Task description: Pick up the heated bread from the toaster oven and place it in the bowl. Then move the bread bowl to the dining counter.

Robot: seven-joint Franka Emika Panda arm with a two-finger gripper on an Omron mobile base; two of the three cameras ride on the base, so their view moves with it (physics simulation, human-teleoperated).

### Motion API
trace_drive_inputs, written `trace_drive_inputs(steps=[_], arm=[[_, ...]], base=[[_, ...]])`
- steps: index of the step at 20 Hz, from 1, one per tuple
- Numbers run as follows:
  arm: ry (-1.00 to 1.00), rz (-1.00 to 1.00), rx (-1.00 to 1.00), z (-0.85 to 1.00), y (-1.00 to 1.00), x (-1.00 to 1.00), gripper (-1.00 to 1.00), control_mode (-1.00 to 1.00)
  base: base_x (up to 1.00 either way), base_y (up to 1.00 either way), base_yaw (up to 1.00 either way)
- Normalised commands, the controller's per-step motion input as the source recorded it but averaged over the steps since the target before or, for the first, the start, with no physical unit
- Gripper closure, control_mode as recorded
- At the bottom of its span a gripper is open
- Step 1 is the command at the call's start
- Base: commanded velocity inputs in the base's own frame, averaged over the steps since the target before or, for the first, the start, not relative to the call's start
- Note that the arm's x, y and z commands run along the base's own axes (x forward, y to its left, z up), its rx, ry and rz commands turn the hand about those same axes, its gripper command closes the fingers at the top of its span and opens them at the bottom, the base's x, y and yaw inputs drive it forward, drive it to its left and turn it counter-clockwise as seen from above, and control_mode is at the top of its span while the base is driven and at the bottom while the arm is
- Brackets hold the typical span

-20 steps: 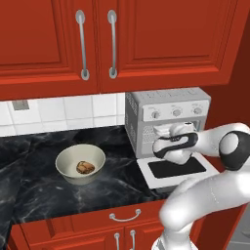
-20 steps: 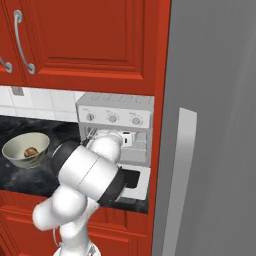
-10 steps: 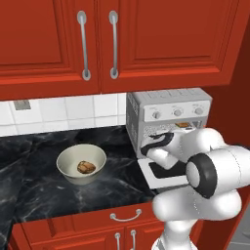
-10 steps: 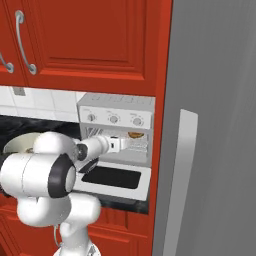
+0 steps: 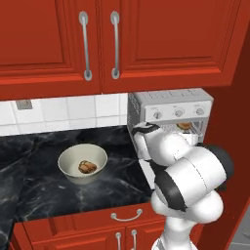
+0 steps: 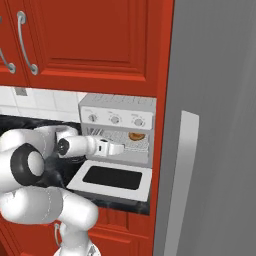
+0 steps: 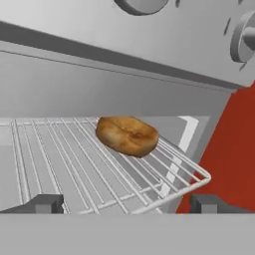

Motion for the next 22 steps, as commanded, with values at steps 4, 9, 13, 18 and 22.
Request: trace_drive_inputs(steps=[4,9,13,18,22], arm=[[0.78,-0.06,-0.19,-0.23,-0.87,-1.00,-1.00,-1.00],[0.76,-0.03,-0.21,-0.29,-0.91,-1.00,-1.00,-1.00],[0.76,0.00,-0.24,-0.49,-0.88,-1.00,-1.00,-1.00],[0.79,0.00,-0.29,-0.69,-0.64,-1.00,-1.00,-1.00],[0.78,0.00,-0.33,-0.81,-0.55,-1.00,-1.00,-1.00]], base=[[0.00,0.00,0.00],[0.00,0.00,0.00],[0.00,0.00,0.00],[0.00,0.00,0.00],[0.00,0.00,0.00]])
